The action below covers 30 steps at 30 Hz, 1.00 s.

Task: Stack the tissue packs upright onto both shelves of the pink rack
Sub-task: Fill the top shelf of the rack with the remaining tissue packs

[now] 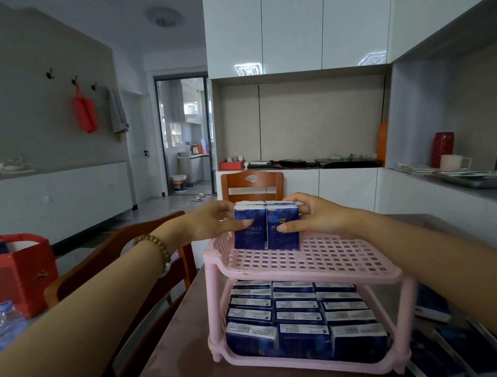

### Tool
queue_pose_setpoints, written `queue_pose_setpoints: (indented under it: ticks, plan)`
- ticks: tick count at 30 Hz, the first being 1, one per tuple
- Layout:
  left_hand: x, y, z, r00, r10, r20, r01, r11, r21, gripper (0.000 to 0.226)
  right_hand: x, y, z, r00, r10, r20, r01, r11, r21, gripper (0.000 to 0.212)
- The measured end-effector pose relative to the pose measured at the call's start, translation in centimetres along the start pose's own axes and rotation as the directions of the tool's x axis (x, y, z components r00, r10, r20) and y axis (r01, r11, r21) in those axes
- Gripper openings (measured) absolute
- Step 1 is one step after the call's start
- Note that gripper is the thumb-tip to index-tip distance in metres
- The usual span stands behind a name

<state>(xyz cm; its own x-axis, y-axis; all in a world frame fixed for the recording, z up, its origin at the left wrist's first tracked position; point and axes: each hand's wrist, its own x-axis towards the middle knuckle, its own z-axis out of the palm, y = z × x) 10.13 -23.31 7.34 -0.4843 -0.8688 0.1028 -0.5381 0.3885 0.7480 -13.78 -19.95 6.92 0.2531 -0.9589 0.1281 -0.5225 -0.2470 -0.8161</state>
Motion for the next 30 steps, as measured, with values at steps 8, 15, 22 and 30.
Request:
queue_pose_setpoints:
  ticks: [8, 15, 22, 30]
  plan:
    - [-0.5, 0.8, 0.3, 0.999, 0.049, -0.007, -0.049, 0.999, 0.016, 0.036, 0.0, 0.0, 0.4, 1.000, -0.004, -0.014, 0.003, 0.999, -0.044, 0.069]
    - [-0.7, 0.8, 0.1, 0.993, 0.084, -0.080, -0.075, 0.991, 0.112, 0.068, -0.1, -0.3, 0.5, 1.000, -0.018, -0.017, 0.018, 0.999, -0.032, 0.072]
    - [-1.3, 1.4, 0.3, 0.986, 0.109, -0.124, -0.092, 0.986, 0.139, 0.061, -0.7, -1.2, 0.1, 0.998, -0.032, -0.061, 0.027, 0.997, -0.074, 0.070]
    - [-8.1, 5.9, 2.1, 0.954, 0.270, -0.130, -0.199, 0.896, 0.397, 0.058, -8.6, -6.2, -0.8, 0.987, -0.157, -0.037, 0.146, 0.967, -0.211, 0.073]
